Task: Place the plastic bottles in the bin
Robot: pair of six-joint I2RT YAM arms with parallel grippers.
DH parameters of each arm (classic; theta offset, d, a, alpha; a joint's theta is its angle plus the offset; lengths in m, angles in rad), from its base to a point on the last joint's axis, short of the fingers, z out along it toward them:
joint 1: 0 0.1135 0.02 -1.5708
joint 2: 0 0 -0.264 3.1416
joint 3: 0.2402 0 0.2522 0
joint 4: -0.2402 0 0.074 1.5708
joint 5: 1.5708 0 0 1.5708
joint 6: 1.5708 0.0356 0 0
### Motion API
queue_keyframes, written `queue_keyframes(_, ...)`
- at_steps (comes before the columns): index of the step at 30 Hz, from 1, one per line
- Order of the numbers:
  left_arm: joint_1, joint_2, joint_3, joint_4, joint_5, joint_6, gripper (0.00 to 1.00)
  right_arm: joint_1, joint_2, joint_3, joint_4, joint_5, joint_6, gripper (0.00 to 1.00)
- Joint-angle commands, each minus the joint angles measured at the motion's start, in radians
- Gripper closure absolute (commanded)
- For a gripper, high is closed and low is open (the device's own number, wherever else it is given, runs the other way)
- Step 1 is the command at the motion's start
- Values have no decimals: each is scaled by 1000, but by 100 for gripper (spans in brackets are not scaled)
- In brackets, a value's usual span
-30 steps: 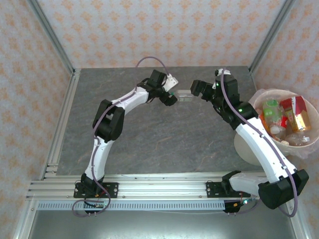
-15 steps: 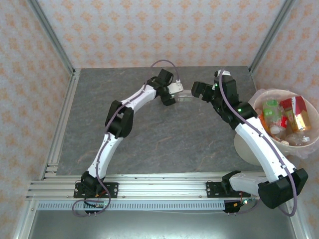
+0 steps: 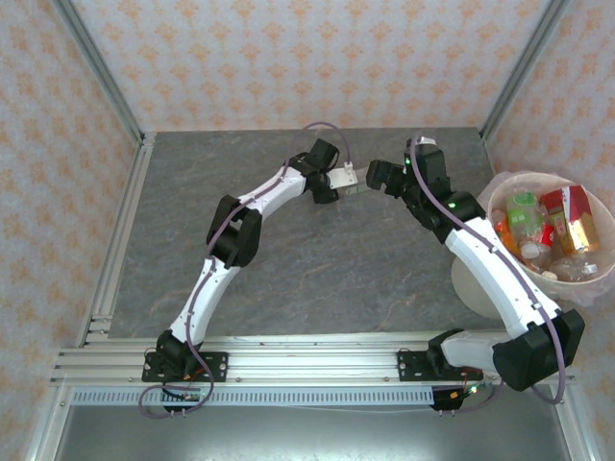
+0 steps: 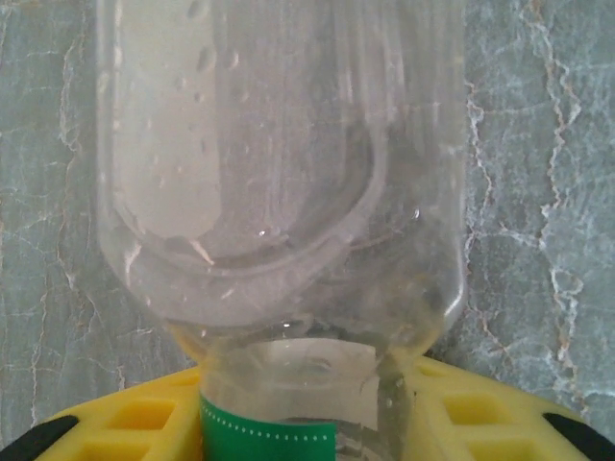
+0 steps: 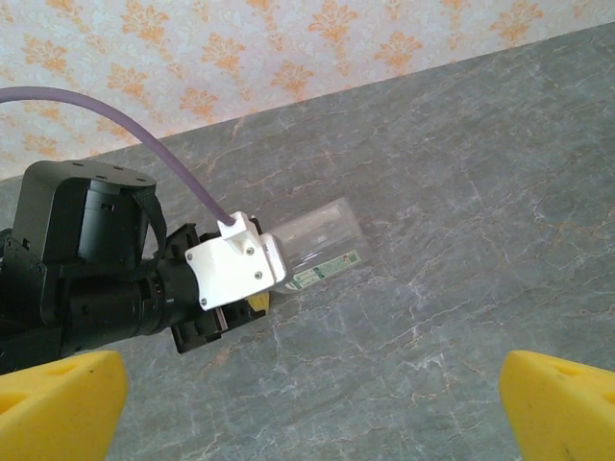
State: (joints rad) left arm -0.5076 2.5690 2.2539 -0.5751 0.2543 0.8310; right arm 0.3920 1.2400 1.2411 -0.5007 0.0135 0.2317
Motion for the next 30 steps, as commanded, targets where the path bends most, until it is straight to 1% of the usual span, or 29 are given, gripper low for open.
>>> queue_keyframes(1,-12,-76,-98,10,10,-49,63,4,-18,-12,-1,42,-8,1)
queue_keyframes(3,-12,-124,-181,80,27,-97,65,3,-28,-29,18,22,-13,1)
queue_keyframes(5,-13,-169,-249,132,38,-146,69,4,-32,-35,22,22,2,1)
queue_keyframes(8,-12,-220,-307,146,49,-207,77,3,-38,-43,25,34,35,1)
queue_keyframes(10,-15,-260,-360,164,57,-246,80,3,-43,-50,33,29,46,1)
queue_keyframes(14,-15,-378,-546,302,42,-345,85,3,-47,-58,36,30,84,1)
queue_keyframes(16,-15,-440,-621,342,53,-400,88,4,-45,-64,48,8,88,1)
queue_keyframes(18,-16,-498,-675,343,72,-456,93,4,-41,-64,49,-17,94,1)
queue_keyframes(20,-21,-567,-754,369,66,-519,96,3,-36,-59,41,-30,110,1)
queue_keyframes(22,-34,-638,-838,415,29,-568,98,3,-35,-60,42,-37,130,1)
queue_keyframes(24,-51,-713,-900,435,13,-600,100,4,-34,-62,57,-93,138,1)
queue_keyframes(26,-82,-780,-933,415,2,-623,100,4,-15,-51,78,-237,138,1)
queue_keyframes(27,-101,-808,-947,407,-11,-627,100,3,-1,-39,77,-286,148,1)
queue_keyframes(28,-124,-844,-970,414,-38,-637,100,5,12,-27,71,-309,172,1)
queue_keyframes(30,-151,-905,-1017,447,-73,-676,100,8,17,-26,72,-300,213,1)
